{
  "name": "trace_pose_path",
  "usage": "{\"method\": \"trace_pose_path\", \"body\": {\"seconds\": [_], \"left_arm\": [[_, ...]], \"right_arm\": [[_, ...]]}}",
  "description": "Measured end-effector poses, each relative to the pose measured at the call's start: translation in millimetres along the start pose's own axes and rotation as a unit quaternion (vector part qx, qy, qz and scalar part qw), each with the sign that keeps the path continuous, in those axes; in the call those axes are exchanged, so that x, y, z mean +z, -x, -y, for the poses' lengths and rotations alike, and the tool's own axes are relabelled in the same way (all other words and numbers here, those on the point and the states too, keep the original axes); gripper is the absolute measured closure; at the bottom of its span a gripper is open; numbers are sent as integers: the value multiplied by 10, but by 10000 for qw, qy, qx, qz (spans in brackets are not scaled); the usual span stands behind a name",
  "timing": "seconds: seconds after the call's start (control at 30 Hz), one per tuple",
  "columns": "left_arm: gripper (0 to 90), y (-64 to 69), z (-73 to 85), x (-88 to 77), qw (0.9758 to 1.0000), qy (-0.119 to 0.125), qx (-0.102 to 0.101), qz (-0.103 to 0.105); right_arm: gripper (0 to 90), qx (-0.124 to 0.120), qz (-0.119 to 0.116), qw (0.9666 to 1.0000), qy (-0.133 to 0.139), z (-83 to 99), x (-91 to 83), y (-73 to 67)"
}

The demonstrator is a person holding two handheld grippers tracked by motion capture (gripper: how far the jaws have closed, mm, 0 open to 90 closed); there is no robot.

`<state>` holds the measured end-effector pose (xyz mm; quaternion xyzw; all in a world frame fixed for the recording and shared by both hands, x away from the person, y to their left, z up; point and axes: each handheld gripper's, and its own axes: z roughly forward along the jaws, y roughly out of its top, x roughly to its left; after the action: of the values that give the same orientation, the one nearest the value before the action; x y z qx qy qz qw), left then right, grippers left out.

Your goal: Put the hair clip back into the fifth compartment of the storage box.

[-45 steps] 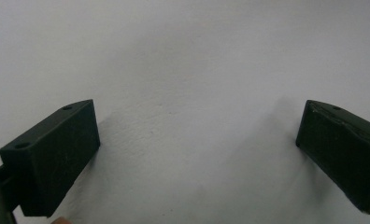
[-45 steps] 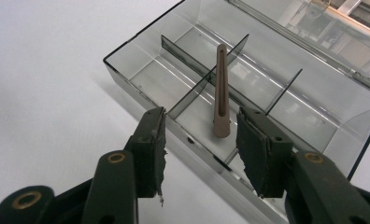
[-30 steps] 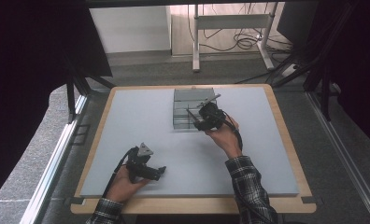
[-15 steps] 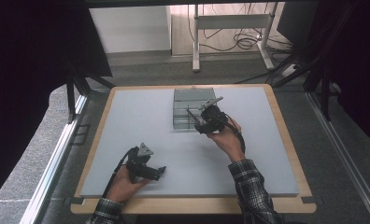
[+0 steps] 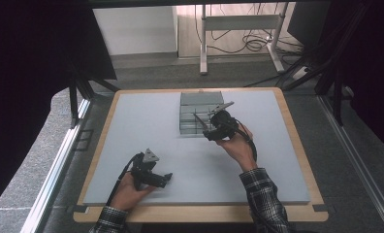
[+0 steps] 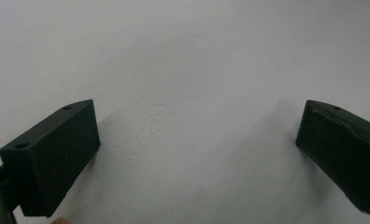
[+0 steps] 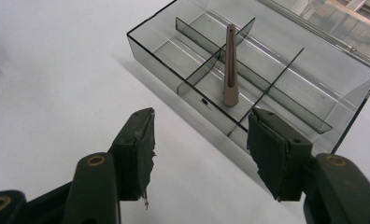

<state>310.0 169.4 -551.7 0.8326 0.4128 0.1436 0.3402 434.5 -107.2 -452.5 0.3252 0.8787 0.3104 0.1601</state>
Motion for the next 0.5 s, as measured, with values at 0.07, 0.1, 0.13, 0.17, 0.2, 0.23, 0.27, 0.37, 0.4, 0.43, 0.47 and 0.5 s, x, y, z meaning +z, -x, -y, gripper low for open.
{"method": "trace_pose_path", "body": {"seconds": [0.07,0.1,0.13,0.17,0.2,0.23,0.27,0.37,0.4,0.43,0.47,0.5], "left_arm": [[0,0,0,0,10000,-1,-1,3],[0,0,0,0,10000,0,0,3],[0,0,0,-1,10000,-1,0,3],[0,0,0,0,10000,0,0,1],[0,0,0,0,10000,0,-1,3],[0,0,0,0,10000,-1,-2,3],[0,0,0,-1,10000,-2,0,2],[0,0,0,0,10000,0,-1,2],[0,0,0,0,10000,-1,-1,2],[0,0,0,0,10000,-1,2,2],[0,0,0,0,10000,0,0,2],[0,0,0,-1,10000,-2,1,2]], "right_arm": [[404,0,-2,10000,-1,9,-12,-2],[403,10,4,10000,3,13,-17,-4],[402,5,6,10000,2,18,-23,-5],[401,-5,8,10000,2,22,-29,-4],[400,4,12,10000,7,26,-35,-6],[398,5,5,10000,9,31,-40,-6],[396,2,8,10000,8,35,-46,-6],[394,3,13,10000,8,48,-62,-8],[394,18,16,10000,11,51,-67,-8],[394,34,15,10000,14,56,-73,-7],[394,47,16,10000,13,62,-78,-7],[394,46,16,10000,15,68,-82,-7]]}}
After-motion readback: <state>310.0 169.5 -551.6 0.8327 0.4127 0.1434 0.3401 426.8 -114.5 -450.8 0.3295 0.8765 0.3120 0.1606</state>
